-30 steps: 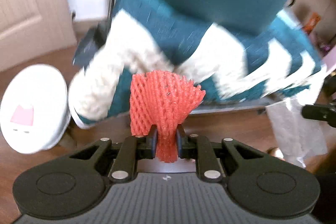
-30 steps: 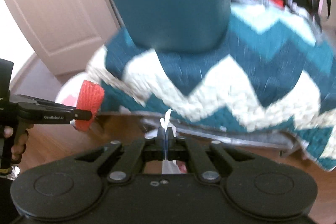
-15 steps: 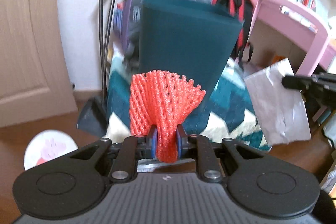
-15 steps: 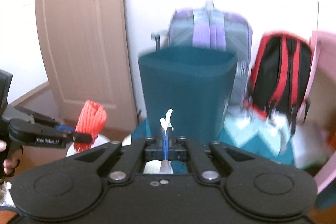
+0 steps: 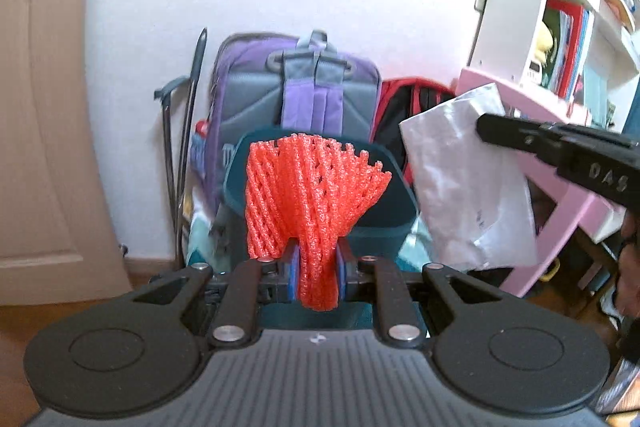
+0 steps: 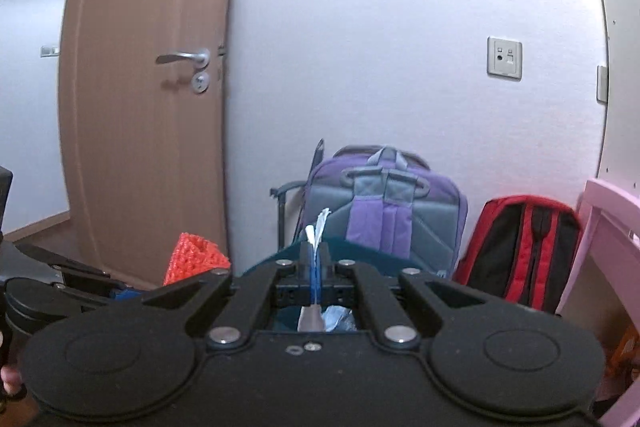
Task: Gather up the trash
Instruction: 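Carry the orange net with left tool while right tool carries the white paper to the wastebasket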
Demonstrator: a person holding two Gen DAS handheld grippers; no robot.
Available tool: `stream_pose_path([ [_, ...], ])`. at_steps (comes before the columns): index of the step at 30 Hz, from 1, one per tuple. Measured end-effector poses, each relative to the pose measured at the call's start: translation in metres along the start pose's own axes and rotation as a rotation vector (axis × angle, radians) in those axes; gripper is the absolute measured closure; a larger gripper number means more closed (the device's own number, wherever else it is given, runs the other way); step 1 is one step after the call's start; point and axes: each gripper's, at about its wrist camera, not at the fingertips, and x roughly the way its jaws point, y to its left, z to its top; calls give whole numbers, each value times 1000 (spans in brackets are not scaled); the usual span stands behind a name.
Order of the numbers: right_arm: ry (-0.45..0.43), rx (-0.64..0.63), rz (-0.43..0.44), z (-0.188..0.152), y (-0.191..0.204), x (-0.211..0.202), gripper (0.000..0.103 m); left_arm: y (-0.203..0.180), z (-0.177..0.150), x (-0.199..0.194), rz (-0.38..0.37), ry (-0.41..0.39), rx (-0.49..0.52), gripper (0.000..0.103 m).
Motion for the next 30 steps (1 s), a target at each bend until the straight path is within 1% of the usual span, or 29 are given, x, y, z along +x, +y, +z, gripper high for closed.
stream_pose_path([
  [3,-1,16,-17,9,-8,20,102,-5,22,17,4,-8,11,86],
  [6,8,28,-31,12,-15,41,102,-6,37,38,2,3,1,86],
  [11,30,55,-44,11,-27,78,102,-2,52,78,11,31,-3,86],
  [17,75,96,-36,-4,-37,119,102,6,54,124,29,82,-2,86],
  [20,107,108,-30,-15,-41,137,102,9,51,149,29,127,0,86],
  [26,196,124,-23,-43,-46,160,101,13,39,186,10,220,21,86],
  [30,263,155,-10,-58,-53,168,95,13,34,199,10,265,28,86],
])
